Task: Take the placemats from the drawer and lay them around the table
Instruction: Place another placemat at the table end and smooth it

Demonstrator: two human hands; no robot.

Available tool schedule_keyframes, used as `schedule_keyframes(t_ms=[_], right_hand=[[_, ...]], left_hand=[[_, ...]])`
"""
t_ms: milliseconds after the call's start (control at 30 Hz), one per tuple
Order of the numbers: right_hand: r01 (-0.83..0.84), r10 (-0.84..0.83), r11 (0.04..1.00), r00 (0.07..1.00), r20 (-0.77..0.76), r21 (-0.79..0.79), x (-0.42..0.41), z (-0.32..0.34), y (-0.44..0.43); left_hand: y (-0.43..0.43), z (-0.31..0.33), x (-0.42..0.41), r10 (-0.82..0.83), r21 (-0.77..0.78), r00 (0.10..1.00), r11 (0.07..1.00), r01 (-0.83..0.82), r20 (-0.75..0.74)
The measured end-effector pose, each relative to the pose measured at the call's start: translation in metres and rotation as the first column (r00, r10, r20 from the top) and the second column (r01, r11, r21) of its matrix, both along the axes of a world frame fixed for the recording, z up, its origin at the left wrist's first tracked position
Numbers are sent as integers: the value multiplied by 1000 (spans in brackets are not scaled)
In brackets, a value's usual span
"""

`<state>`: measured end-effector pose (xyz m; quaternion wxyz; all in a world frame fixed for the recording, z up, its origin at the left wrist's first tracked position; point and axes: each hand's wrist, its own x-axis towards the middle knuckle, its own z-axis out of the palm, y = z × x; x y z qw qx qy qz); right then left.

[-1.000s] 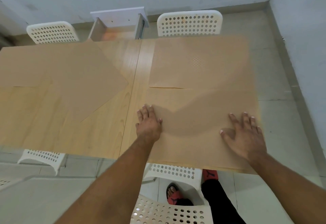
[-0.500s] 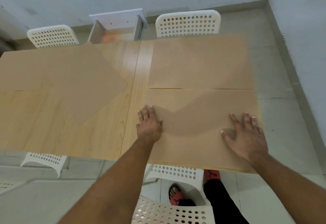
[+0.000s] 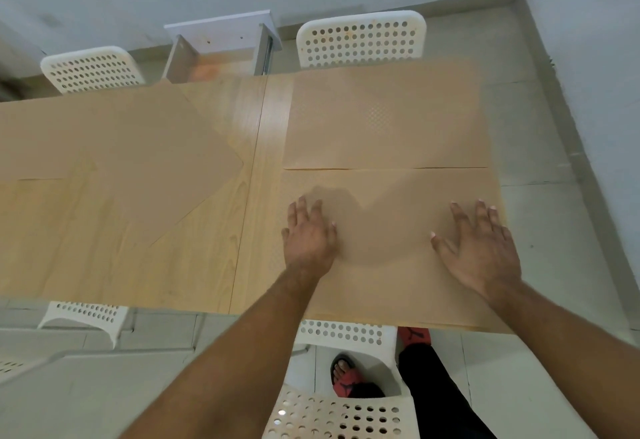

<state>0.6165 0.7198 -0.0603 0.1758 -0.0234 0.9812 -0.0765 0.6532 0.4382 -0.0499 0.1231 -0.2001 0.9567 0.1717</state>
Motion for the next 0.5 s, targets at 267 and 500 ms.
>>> schedule_keyframes(t_ms=[267, 500], right_hand=[[-57, 56, 998, 997, -60, -20, -65, -24, -8], [-72, 68, 997, 984, -162, -17, -53, -50, -2]], left_hand=[[120, -18, -24, -308, 52, 945, 948, 314, -106], [159, -54, -25, -286, -12, 949, 958, 287, -134]])
